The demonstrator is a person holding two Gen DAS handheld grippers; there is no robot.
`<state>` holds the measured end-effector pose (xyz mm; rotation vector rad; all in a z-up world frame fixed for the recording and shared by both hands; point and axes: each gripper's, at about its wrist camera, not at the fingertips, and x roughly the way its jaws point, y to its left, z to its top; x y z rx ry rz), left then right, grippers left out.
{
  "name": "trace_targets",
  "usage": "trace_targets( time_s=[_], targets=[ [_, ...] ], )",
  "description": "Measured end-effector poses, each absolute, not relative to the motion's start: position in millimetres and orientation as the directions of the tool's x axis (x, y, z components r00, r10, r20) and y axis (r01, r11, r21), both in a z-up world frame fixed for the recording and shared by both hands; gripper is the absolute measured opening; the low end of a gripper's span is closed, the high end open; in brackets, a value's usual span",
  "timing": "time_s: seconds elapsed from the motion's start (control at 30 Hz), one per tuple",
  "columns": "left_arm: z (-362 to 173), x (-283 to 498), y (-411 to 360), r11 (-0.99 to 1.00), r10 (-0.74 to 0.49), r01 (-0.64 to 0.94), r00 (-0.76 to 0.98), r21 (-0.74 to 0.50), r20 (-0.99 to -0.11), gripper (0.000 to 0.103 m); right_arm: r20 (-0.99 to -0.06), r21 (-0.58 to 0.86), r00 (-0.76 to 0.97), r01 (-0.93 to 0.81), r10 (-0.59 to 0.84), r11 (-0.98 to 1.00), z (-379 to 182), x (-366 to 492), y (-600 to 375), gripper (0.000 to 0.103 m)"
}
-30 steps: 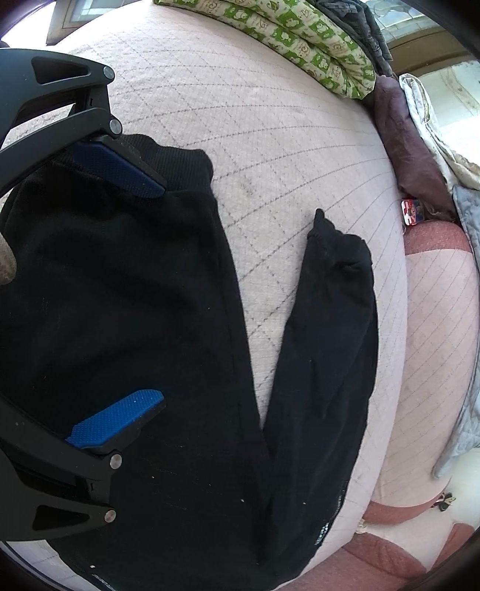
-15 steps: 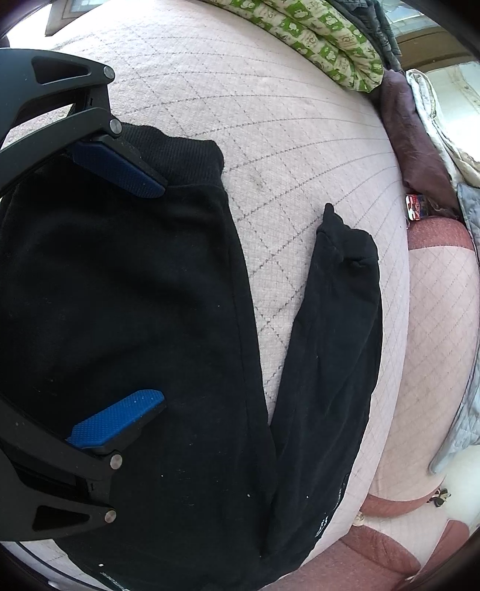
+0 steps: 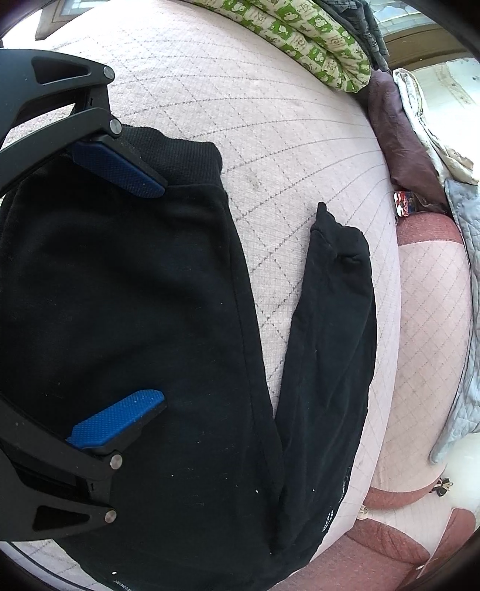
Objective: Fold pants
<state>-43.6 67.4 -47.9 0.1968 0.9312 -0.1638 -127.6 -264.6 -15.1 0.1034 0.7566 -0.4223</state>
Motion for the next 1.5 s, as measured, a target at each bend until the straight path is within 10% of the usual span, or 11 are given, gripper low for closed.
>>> trace_targets(
  time_s=[0.5,0.73,1.27,1.5],
  targets=[
    [-49,-43,63,0.966,-0.027,0.221,0.602,0.134,-0.798,0.103,-0.616,-0.199,0.657,0.405,-0.435,0.892,-17,-129,-251,0.099],
    [-34,-44,69,0.972,-0.123,0.236,0.562,0.016,-0.818,0.083,-0.661,-0.104,0.657,0.398,-0.362,0.912,-15,-129,-258,0.099],
    [15,-10,130,0.954,-0.287,0.103,0.589,-0.283,-0.755,0.082,-0.683,0.058,0.69,0.377,-0.238,0.925,-9,-133,-271,0.099],
    [29,89,124,0.976,-0.214,0.11,0.594,-0.186,-0.776,0.083,-0.689,0.189,0.72,0.295,-0.087,0.937,24,-102,-321,0.099]
  ],
)
